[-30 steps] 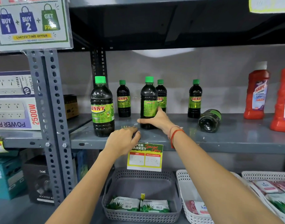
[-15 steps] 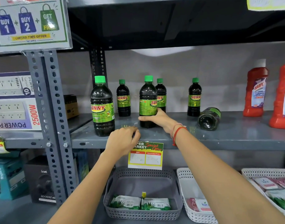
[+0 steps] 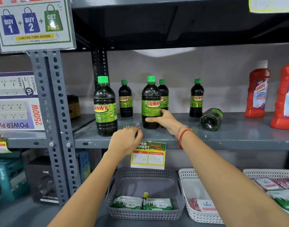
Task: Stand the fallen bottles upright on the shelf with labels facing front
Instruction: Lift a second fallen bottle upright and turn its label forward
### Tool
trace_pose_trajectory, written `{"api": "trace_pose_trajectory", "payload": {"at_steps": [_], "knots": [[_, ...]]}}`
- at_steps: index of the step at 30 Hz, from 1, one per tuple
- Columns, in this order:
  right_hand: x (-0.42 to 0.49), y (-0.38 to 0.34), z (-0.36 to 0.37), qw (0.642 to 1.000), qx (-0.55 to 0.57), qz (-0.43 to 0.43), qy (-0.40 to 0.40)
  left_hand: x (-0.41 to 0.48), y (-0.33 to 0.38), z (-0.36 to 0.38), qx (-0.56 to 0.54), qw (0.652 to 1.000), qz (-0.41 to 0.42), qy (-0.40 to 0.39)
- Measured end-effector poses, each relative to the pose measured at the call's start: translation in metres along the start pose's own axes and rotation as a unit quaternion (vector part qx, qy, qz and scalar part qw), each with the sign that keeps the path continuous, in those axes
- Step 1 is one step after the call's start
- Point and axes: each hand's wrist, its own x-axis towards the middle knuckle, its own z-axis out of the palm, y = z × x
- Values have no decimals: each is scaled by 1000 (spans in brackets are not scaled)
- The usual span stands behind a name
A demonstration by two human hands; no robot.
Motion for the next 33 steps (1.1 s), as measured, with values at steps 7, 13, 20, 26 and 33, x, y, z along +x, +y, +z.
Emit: {"api": "trace_pose_trajectory", "payload": {"at_steps": [7,13,20,26,33], "knots": [[-19,-2,3,996,-68,-41,37,1,0,2,14,1000,-4,-1],[-33,-6,5,995,-79,-55,22,0,0,3,18,1000,9,18],[-41,-8,8,990,-113,-82,33,0,-1,3,19,1000,8,17],[-45,-9,7,990,-118,-74,32,0,1,-2,-11,1000,1,12],[-61,-19,-52,981,-63,-123,134,-17,52,-7,-68,966,-71,238]]}}
